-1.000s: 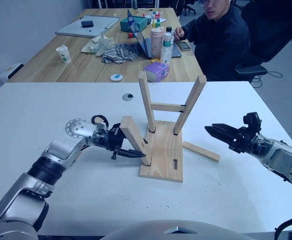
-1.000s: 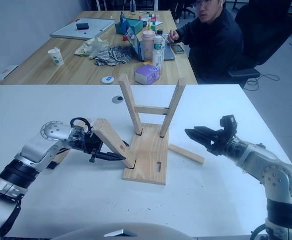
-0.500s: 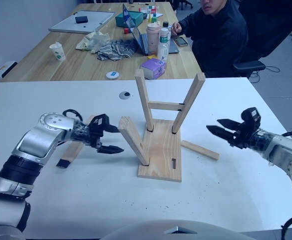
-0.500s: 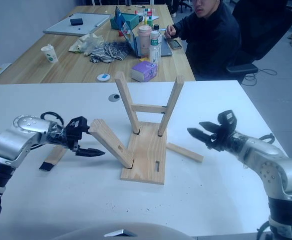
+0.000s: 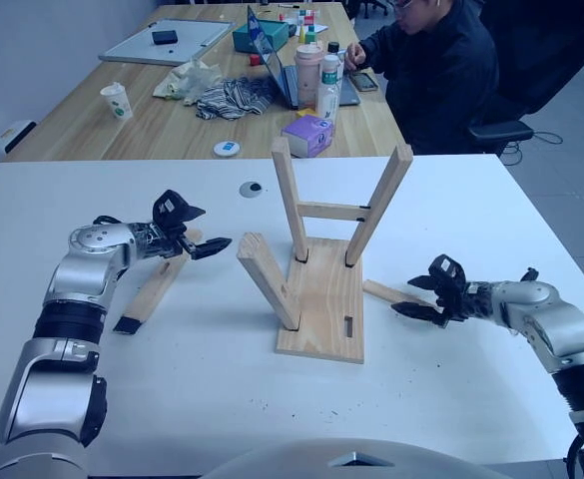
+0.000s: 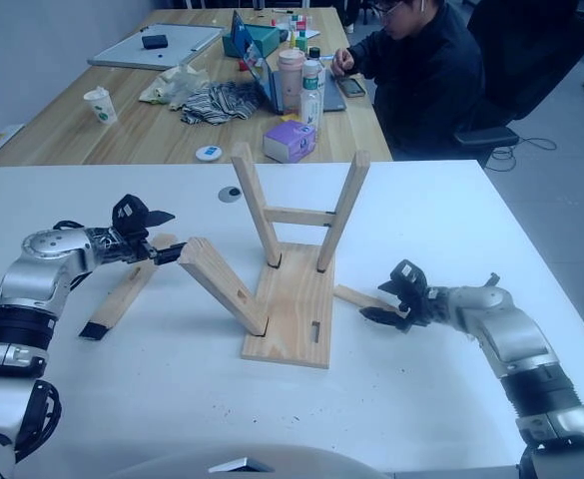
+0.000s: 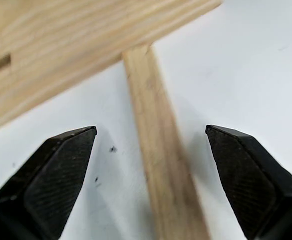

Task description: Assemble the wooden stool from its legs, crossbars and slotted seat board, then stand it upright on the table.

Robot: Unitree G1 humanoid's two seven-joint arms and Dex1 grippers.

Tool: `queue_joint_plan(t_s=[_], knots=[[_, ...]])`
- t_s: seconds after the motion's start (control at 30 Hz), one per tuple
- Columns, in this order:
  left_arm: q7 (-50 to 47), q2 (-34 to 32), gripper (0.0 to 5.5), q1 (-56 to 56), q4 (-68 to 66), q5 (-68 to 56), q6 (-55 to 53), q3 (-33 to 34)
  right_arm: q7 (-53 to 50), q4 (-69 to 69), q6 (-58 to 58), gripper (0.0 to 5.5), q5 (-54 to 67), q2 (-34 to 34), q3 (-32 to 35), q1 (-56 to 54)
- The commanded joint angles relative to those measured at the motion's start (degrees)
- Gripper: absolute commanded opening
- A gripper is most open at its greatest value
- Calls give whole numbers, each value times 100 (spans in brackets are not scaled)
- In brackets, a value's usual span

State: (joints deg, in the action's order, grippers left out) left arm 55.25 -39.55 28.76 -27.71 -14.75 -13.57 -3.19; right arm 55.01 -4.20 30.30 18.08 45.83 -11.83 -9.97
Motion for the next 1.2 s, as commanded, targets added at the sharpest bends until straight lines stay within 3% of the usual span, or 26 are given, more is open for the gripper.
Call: queue_joint_plan(t_s=[0.03,0.2,0.4,0.53,0.67,0.8,0.9,1.03,1.1,1.2], knots=[[-190,78,491,372,-23,-106,-141,367,150,-145,-553,405,-617,197,-252,8],[-206,125,491,603,198,-153,-292,535,83,-396,-1053,366,-1092,88,-303,110],[281,121,491,729,836,-505,-710,578,621,-455,-452,255,-514,2,-62,212],[669,-96,491,832,956,-340,-608,393,647,-579,-823,188,-944,144,-257,272],[363,84,491,1363,821,-406,-621,617,388,-565,-1364,132,-1465,186,-352,234],[175,177,491,1434,953,-374,-384,696,-46,-379,-1333,130,-1480,176,61,124],[-28,178,491,1593,964,-660,-820,993,-391,91,-702,129,-775,331,1407,181],[-1033,629,491,1938,1821,-1828,-2114,1829,-2354,-196,-1503,129,-844,259,3148,-1116],[-1891,1079,491,2177,2173,-2408,-2801,2159,-2663,434,-2216,129,-708,-119,3143,-1763],[-3212,1988,491,2499,2694,-3205,-3547,2366,-3001,1157,-2941,129,-1095,-671,2423,-2229]])
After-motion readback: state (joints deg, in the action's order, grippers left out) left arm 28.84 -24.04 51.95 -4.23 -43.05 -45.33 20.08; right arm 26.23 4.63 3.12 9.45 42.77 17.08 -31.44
